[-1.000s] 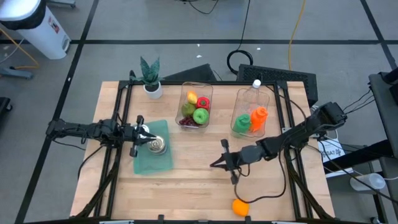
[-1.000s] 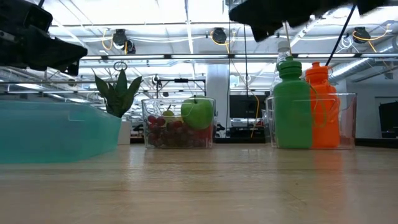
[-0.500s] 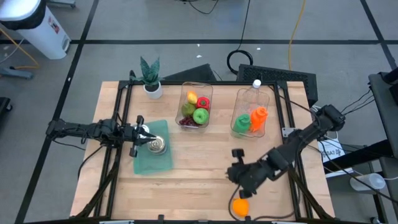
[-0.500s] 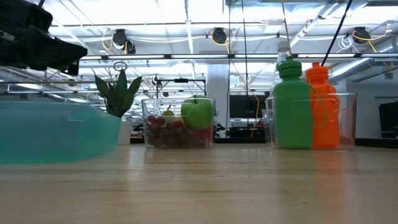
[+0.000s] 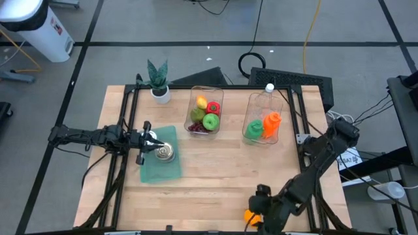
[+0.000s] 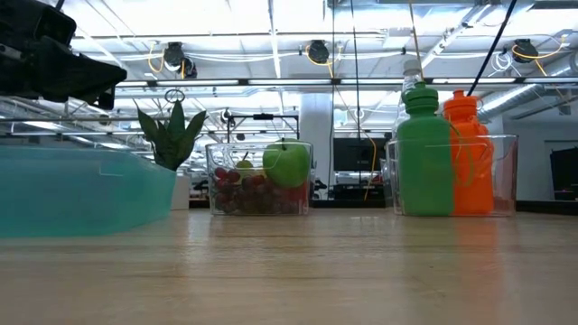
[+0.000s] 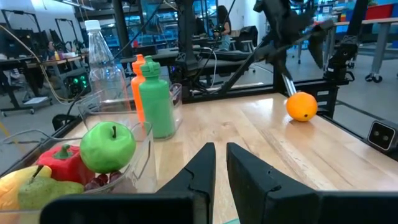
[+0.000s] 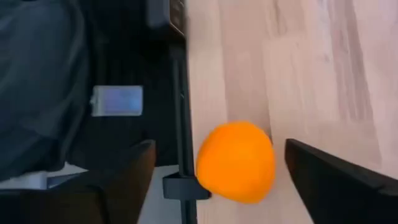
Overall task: Pick & Place Food Item
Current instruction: Put the orange into the left transparent bin
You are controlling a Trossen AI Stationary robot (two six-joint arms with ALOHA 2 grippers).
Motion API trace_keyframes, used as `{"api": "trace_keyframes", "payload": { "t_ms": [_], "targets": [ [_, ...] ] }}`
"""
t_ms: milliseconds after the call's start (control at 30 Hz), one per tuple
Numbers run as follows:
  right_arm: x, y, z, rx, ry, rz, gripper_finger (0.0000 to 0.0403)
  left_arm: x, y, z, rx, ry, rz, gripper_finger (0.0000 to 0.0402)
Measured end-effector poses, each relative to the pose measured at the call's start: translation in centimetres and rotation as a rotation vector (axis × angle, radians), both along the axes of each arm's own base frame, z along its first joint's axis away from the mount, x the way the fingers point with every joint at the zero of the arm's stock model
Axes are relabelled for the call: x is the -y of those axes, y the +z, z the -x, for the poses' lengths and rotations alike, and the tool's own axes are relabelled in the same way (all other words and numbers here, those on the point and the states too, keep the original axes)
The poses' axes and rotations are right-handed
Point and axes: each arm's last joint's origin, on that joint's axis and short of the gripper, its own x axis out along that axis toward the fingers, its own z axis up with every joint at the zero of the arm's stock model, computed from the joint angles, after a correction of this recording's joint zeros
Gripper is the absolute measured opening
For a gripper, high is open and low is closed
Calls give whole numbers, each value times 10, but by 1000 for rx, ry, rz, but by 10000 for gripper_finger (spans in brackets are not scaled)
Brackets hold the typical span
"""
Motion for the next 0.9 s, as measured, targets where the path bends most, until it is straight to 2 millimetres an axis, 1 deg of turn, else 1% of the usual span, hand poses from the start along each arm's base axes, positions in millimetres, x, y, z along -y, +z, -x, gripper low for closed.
{"api": "trace_keyframes", "payload": {
  "t_ms": [100, 233, 533, 700, 733, 900],
  "targets": [
    [-5, -13, 2, -88, -55, -6, 364, 0, 0, 0, 0, 0, 0, 51],
    [-11, -34, -3, -174, -110, -4, 368, 0, 0, 0, 0, 0, 0, 51],
    [-23, -78, -18, -262, -73, 9, 368, 0, 0, 0, 0, 0, 0, 51],
    [-27, -97, -20, -345, -31, 7, 368, 0, 0, 0, 0, 0, 0, 51],
    [-27, -101, -21, -349, -21, 18, 368, 0, 0, 0, 0, 0, 0, 51],
    [-24, -103, -24, -337, 17, 44, 361, 0, 0, 0, 1, 0, 0, 51]
  ]
}}
